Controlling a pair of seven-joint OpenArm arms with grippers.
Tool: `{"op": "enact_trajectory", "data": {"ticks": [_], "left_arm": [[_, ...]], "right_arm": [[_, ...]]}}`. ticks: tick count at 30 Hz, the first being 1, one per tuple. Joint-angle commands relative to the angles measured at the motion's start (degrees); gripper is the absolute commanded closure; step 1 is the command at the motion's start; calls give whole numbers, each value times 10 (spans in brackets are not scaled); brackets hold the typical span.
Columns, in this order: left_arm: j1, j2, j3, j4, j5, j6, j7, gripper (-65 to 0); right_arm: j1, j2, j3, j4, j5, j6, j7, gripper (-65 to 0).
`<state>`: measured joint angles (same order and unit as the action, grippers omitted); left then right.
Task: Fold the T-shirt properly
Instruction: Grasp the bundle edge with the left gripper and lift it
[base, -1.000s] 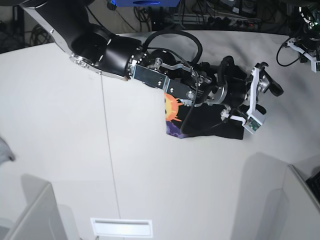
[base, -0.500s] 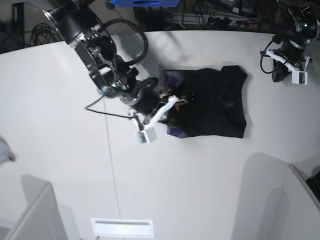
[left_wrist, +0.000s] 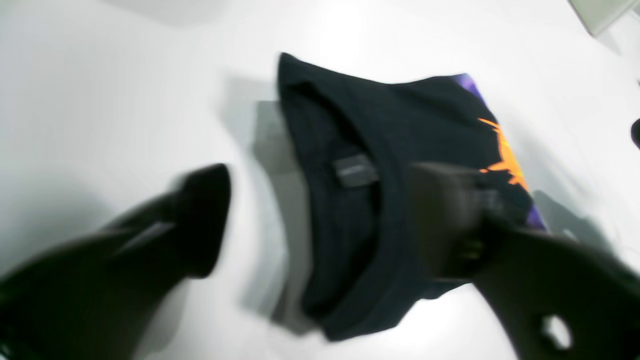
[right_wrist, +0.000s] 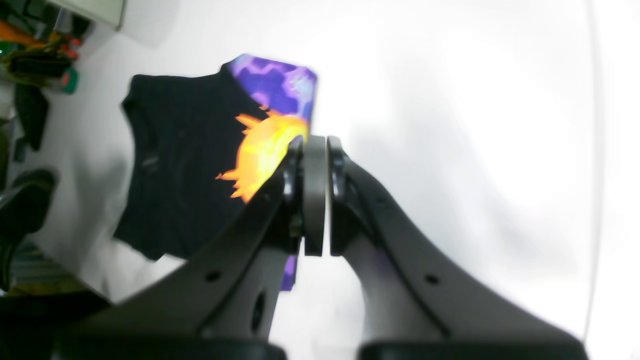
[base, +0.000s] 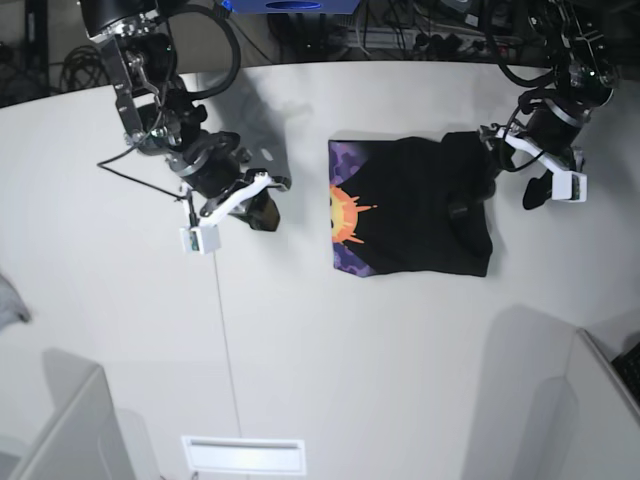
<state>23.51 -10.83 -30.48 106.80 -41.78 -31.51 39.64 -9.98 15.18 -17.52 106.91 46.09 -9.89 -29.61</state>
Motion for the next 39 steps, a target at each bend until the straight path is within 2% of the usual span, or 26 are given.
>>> {"op": "enact_trajectory", "data": {"ticks": [1,5,7,13,18,25,27,30,33,35,36,39], "left_arm": [[-9,-6,11,1,-11,3,-14,-645],[-44,-6,41,-56,-11,54,-14,-650],[-63,-6,44,-95,-11,68,-14,-650],[-105,-9,58,-178,-9,69,-14,-559],[-122,-10,101,-215,-9,69,-14,-556],[-146,-9,121,-268,-9,69,-14,-550],[-149,-10,121,-284,-8,69,-14,-487],[-155,-11,131,-296,-8,70,-14,-301],[-156,-32,177,-296,11,70,-14,-105],[-157,-36,194,-294,31,70,-14,-18],[-157,-36,198,-292,45,70,-14,0],[-157,-36,201,-290,78,70,-14,0]], "right_arm": [[4,6,2,12,3,6,11,0],[-8,6,4,12,3,6,10,0],[-10,6,4,12,3,6,10,0],[-18,6,5,12,3,6,10,0],[-20,6,5,12,3,6,10,0],[-29,6,7,13,3,6,10,0],[-37,6,16,13,3,6,10,0],[-58,6,53,13,3,6,12,0],[-76,4,102,11,3,6,12,0],[-87,4,126,12,3,6,12,0],[-91,4,140,12,3,6,12,0],[-108,5,170,12,3,7,12,0]]}}
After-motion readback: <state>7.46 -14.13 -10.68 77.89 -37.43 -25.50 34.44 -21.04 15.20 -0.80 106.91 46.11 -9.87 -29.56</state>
